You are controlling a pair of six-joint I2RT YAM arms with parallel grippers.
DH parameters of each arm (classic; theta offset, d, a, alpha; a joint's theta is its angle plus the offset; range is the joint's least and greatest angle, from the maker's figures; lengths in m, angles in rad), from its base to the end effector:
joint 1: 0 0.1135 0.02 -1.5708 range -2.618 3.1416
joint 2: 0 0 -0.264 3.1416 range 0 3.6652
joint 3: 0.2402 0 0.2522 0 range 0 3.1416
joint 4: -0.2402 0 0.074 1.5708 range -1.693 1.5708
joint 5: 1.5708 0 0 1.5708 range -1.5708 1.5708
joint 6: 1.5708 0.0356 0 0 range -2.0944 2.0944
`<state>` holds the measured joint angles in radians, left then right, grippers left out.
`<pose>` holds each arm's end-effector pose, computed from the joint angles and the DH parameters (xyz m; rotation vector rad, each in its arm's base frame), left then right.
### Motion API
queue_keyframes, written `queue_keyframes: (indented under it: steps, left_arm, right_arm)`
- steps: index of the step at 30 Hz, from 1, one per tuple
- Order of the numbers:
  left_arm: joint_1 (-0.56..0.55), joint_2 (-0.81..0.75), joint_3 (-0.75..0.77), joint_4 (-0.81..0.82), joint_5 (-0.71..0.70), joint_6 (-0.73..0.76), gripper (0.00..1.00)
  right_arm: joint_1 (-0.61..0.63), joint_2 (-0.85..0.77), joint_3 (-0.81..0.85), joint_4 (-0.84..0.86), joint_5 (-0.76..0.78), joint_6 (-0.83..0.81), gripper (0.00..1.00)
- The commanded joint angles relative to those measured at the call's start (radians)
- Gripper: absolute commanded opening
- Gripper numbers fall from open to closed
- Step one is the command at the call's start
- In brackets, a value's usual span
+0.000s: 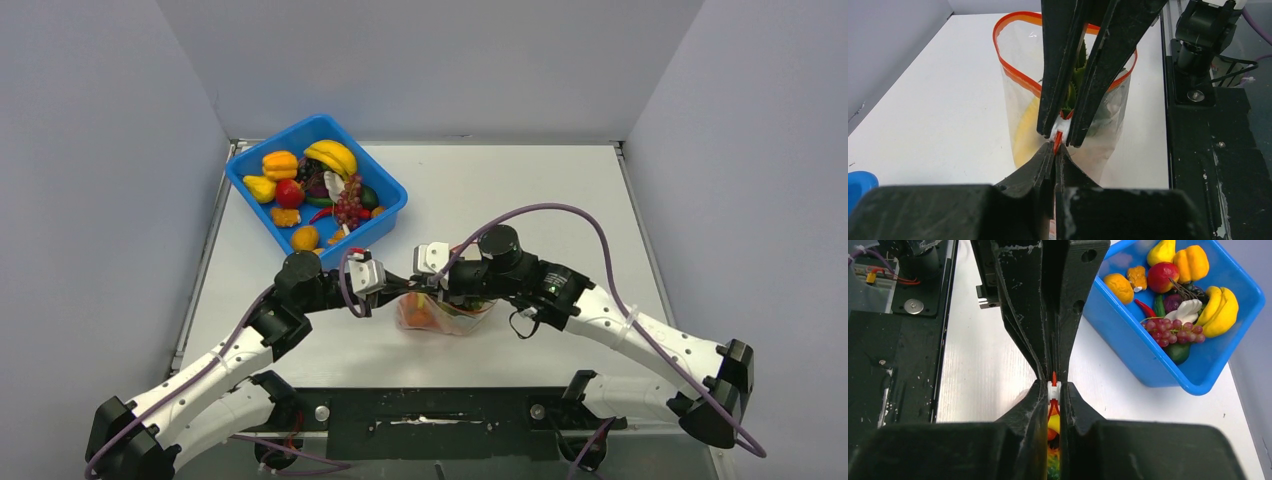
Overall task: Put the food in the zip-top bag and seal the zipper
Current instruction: Zip the zipper food storage bag at the center of the board.
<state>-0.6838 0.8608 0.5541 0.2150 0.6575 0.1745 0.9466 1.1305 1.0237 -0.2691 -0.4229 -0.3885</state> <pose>0.1423 -0.1440 0.2876 1.1535 1.2867 -0.9239 0.1380 0.2166 0.3468 -1.4465 1.3699 0.7762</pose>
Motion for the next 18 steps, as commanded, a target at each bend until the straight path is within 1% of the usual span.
queue_keyframes:
  steps: [1,5,8,11,16,18]
  left_arm:
    - [0.005,-0.011,0.034,0.027,0.057,0.026,0.0]
    - [0.005,-0.032,0.044,-0.021,0.057,0.051,0.0]
    - [0.009,-0.045,0.041,-0.03,0.06,0.044,0.0]
    - [0.01,-0.055,0.04,-0.047,0.052,0.032,0.0]
    - [0.022,-0.091,0.04,-0.086,0.017,0.04,0.0]
    - [0.023,-0.101,0.051,-0.118,-0.018,0.047,0.0]
  right_arm:
    - [0.011,-0.078,-0.031,0.15,-0.032,-0.014,0.0]
    - [0.009,-0.116,-0.062,0.118,-0.022,-0.021,0.0]
    - [-0.001,-0.129,-0.069,0.053,0.023,-0.032,0.0]
    - [-0.022,-0.156,-0.096,0.045,0.041,-0.026,0.0]
    - [-0.104,-0.206,-0.128,0.033,0.005,0.006,0.0]
    - [-0.147,-0.228,-0.136,0.025,-0.016,0.013,0.0]
